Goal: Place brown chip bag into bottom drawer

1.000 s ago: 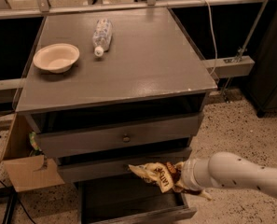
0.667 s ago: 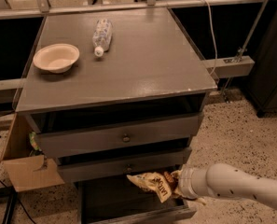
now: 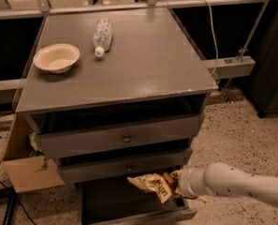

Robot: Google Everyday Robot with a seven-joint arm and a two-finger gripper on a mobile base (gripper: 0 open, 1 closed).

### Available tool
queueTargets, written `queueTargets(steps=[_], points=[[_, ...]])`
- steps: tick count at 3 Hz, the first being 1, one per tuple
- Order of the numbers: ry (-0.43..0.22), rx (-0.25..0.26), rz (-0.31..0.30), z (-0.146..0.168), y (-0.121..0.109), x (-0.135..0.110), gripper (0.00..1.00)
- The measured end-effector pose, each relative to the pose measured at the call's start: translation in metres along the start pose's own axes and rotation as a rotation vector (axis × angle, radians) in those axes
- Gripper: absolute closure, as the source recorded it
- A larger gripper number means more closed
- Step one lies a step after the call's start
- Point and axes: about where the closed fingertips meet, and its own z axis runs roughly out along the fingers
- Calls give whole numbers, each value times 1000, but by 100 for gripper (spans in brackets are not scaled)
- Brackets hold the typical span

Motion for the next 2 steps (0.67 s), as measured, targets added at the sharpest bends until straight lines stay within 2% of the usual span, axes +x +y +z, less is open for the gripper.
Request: queueTargets(steps=[2], points=[[28, -7, -184, 40, -19, 33, 100]])
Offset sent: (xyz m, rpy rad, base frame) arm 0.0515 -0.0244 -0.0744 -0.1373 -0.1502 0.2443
